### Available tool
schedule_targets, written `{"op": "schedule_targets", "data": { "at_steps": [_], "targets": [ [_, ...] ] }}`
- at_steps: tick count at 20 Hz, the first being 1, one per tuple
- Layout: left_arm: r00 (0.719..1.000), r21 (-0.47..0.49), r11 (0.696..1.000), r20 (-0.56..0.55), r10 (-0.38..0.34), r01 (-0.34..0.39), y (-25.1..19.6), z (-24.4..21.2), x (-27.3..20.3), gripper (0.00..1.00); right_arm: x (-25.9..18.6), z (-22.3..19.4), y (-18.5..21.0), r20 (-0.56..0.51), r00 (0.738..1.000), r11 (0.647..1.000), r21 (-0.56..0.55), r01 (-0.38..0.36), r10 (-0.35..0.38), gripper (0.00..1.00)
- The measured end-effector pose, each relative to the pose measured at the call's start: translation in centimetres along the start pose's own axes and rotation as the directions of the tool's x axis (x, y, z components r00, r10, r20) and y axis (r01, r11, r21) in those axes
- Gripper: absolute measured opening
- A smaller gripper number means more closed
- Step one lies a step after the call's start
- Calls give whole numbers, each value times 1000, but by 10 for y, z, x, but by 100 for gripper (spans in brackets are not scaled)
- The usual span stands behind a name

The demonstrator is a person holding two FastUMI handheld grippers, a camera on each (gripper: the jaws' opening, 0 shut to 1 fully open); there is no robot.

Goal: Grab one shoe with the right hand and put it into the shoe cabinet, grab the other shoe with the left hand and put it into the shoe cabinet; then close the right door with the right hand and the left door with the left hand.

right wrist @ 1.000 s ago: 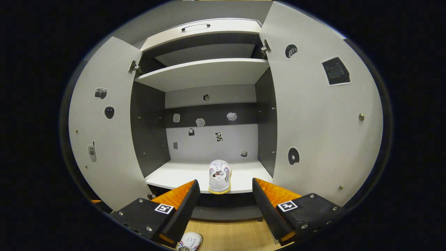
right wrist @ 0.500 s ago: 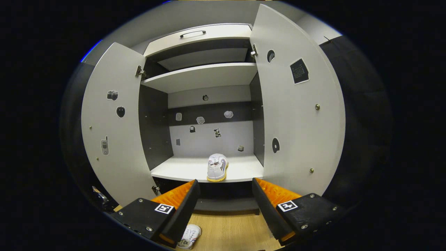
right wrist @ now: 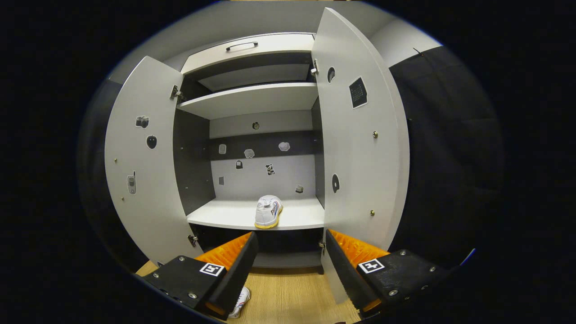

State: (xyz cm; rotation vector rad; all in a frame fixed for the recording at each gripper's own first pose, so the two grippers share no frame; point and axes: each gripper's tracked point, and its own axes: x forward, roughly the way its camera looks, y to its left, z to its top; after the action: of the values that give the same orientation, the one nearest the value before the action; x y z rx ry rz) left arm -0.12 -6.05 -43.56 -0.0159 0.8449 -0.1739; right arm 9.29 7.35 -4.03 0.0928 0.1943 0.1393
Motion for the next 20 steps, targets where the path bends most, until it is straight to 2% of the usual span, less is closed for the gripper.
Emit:
{"op": "schedule_targets", "data": {
  "at_steps": [5,6,7,11,12,13,14,16,18,20],
  "targets": [
    [997,24,999,-80,-20,22,-3,-27,15,100,0,-12,-5,-32,999,1000,12,2,-2,93],
    [996,27,999,-86,-18,20,-3,-29,18,98,0,-14,-4,-39,999,1000,10,0,1,93],
    [996,26,999,-91,-19,22,-4,-31,20,100,0,-16,-2,-45,999,1000,10,-5,5,93],
    [993,-9,999,-114,-42,41,-6,-35,25,96,1,-21,1,-56,998,1000,9,-15,16,93],
    [992,-27,998,-116,-52,49,-10,-34,25,93,2,-23,4,-63,998,1000,10,-25,25,93],
    [990,-32,998,-125,-62,58,-14,-35,26,76,1,-25,5,-69,997,1000,7,-29,30,93],
    [989,-32,997,-125,-79,75,-20,-35,25,70,1,-26,5,-73,997,999,1,-32,32,93],
    [988,13,997,-138,-70,73,-24,-36,25,47,0,-26,4,-68,997,1000,-5,-30,30,93],
    [986,50,997,-158,-49,58,-23,-38,29,38,-1,-23,5,-61,998,1000,3,-30,31,93],
    [985,35,998,-170,-38,44,-17,-39,30,20,-3,-20,4,-56,998,999,17,-30,31,93]
  ]
}}
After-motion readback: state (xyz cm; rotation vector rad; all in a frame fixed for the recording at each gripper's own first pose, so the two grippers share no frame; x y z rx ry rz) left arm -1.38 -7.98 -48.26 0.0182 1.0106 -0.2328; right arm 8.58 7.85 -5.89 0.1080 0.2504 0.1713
